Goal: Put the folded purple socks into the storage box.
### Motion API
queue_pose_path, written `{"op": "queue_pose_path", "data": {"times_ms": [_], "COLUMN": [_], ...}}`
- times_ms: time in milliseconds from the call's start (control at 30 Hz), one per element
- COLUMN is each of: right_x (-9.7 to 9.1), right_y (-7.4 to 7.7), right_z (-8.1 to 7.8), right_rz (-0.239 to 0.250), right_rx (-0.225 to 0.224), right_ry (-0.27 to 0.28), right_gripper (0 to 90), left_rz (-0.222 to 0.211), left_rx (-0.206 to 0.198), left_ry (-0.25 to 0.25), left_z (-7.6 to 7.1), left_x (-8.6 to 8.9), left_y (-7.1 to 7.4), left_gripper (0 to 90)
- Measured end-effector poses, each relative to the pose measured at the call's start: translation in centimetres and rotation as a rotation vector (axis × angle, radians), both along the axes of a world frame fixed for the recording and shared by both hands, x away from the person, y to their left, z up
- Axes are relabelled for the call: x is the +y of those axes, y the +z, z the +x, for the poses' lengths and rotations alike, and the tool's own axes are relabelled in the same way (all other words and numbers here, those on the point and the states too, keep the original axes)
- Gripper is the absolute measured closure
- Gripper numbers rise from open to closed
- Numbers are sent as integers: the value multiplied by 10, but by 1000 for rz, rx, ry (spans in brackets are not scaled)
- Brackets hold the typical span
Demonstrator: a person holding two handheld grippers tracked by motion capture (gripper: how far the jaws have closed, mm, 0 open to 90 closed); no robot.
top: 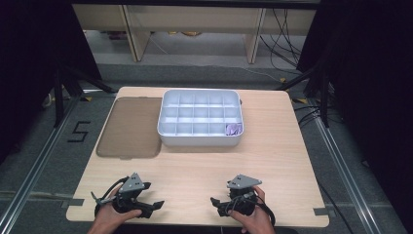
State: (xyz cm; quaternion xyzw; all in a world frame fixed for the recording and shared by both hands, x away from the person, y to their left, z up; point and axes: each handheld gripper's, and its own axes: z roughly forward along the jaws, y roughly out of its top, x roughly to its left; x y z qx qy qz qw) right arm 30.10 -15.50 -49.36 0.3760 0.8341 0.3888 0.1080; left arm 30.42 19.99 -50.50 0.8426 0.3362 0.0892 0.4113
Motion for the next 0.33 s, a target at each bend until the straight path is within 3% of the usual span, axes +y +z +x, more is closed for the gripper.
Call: {"op": "queue_pose_path", "data": {"times_ms": [100, 133, 167, 233, 267, 300, 333], "right_x": [0, 0, 0, 1, 1, 2, 3], "right_y": [-2, -2, -2, -2, -3, -3, -3], "right_z": [1, 1, 1, 0, 1, 0, -1], "right_rz": [-11, -11, -8, -14, -26, -28, -29], "right_rx": [-21, -15, -10, 1, -11, 2, 1], "right_ry": [14, 15, 29, 23, 38, 32, 26], "right_gripper": [171, 171, 172, 173, 175, 176, 176], "left_rz": [2, -16, 4, -7, 14, -10, 6], "left_rx": [1, 3, 5, 4, 1, 7, 3], "left_ry": [-1, 12, -3, 5, -1, 4, 2], "left_z": [0, 0, 0, -1, -1, -1, -1], "left_x": [0, -2, -1, -3, -3, -4, -3], "left_y": [-1, -1, -1, -2, -1, -2, -1], "left_gripper": [159, 159, 159, 159, 159, 159, 159]}}
